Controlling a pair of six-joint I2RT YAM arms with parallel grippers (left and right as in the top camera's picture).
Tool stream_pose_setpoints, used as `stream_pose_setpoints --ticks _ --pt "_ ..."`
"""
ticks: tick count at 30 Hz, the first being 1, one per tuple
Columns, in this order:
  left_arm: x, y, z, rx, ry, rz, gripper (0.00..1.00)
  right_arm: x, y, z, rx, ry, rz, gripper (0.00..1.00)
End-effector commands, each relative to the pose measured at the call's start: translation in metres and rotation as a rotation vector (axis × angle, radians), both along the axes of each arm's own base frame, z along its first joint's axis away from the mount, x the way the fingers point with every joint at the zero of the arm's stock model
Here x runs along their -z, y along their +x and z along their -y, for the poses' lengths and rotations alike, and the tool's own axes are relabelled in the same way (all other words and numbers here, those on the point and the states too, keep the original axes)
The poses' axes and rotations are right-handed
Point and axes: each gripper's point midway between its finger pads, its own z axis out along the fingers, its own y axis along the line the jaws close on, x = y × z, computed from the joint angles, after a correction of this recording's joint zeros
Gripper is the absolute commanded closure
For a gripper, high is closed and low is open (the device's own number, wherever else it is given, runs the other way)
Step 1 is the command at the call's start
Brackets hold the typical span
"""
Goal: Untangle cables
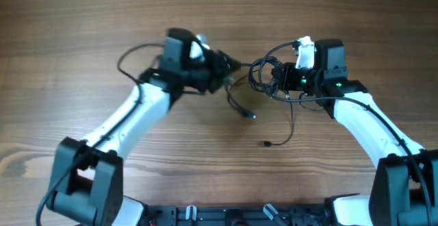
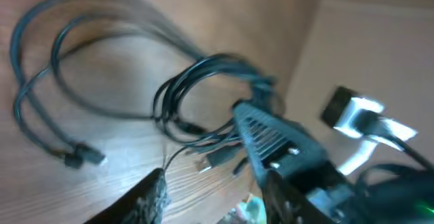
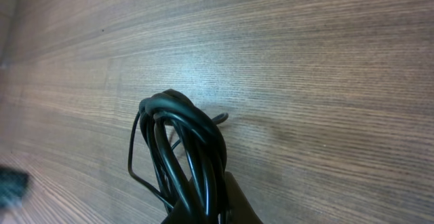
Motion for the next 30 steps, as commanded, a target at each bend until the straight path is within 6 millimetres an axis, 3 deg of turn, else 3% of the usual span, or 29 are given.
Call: stream_pose_setpoints --ticks 1,2,4,11,14,17,20,23,27,30 --pt "0.042 0.006 -0.03 -0.158 0.31 0.015 0.61 0.0 0.002 0.002 -0.004 -0.016 0.011 0.96" --pt "0.051 0.004 -0.043 -0.179 0.386 0.006 0.6 0.0 0.001 0.002 -0.006 -0.015 0.01 0.96" --pt "0.057 0.005 -0.049 -0.164 0.429 0.026 0.55 -0.001 0.0 -0.001 -0.02 -0.001 0.008 0.96" --pt "0.06 0.007 -0.029 -0.056 0.396 0.09 0.52 -0.016 -0.014 -0.027 -0.258 0.06 0.106 0.96" --pt "0.065 0.002 -0.022 0.003 0.384 0.091 0.5 -0.026 -0.007 -0.03 -0.292 0.057 0.189 0.96" --pt "0.079 -0.013 -0.003 0.082 0.385 0.075 0.5 -0.062 -0.005 -0.047 -0.369 0.163 0.314 0.95" --pt "0.097 -0.03 0.009 0.181 0.428 0.073 0.49 -0.078 0.0 -0.048 -0.357 0.174 0.365 0.96" --pt "0.113 -0.057 -0.001 0.327 0.519 0.055 0.57 -0.106 0.003 -0.047 -0.36 0.168 0.452 0.96" --pt "0.123 -0.08 -0.016 0.5 0.596 0.065 0.56 -0.153 0.024 -0.025 -0.229 0.06 0.59 0.96" --pt "0.131 -0.095 -0.035 0.602 0.689 0.056 0.53 -0.187 0.043 0.009 -0.107 -0.009 0.628 0.96"
